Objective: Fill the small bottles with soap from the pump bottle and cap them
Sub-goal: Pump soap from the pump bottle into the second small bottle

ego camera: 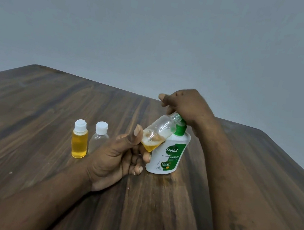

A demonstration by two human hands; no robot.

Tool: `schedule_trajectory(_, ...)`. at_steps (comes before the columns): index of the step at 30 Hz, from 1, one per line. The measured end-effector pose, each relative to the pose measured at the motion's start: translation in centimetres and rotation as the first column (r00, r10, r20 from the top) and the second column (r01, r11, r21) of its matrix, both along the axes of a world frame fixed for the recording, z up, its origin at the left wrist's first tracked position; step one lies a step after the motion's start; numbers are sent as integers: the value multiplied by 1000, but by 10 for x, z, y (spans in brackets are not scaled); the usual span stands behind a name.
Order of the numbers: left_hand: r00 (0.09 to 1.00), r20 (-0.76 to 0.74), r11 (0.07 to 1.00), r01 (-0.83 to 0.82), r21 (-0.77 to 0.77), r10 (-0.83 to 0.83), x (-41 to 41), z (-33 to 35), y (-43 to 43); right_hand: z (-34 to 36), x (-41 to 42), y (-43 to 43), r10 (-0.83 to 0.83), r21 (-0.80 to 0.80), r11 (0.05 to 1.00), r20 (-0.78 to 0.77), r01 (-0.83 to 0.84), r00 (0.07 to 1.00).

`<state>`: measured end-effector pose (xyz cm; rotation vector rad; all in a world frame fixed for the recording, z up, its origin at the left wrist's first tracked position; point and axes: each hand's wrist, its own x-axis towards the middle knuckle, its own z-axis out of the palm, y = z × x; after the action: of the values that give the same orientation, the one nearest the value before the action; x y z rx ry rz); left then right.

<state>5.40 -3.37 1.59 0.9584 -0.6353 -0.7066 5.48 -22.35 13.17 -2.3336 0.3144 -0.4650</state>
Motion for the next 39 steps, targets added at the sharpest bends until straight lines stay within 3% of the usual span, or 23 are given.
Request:
schedule_trajectory(2, 1000, 0, 1000, 3, 11, -3, 0, 0, 1, 1, 0, -1, 50, -4, 999, -122, -51, 991)
schedule_trajectory(5, 1000, 1, 1000, 8, 19, -8, 1, -2, 1, 1, 1, -2, 53, -7, 998, -145, -55, 988)
schedule_trajectory(10, 1000, -18, 1000, -20, 18, 20, 2, -1, -1, 1, 0, -3, -35, 72, 997, 128, 26, 991)
schedule_trajectory(12, 1000, -14, 1000, -10, 4, 10, 2, -1, -1, 5, -4, -3, -36, 35, 999, 176, 31, 984)
schedule_trajectory(17, 1000, 3, 1000, 2, 9, -2, 0, 0, -2, 9, -7, 0, -20, -48, 999, 86, 24, 996)
schedule_trajectory(20, 1000, 1, 1000, -16, 21, 16, 0, 0, -1, 6, -3, 2, -6, -108, 994, -77, -3, 997)
schedule_trajectory(24, 999, -29, 999, -45, 16, 46, 3, -3, 1, 1, -1, -1, 29, -14, 999, -184, -33, 982)
schedule_trajectory(34, 999, 50, 1000, -10, 7, 10, 4, -2, -1, 6, -5, 0, 99, -6, 995, 129, -99, 987)
schedule_trajectory(39, 999, 55, 1000, -1, 16, 0, -2, 3, 1, -1, -1, -3, 138, 52, 990, -127, -133, 982)
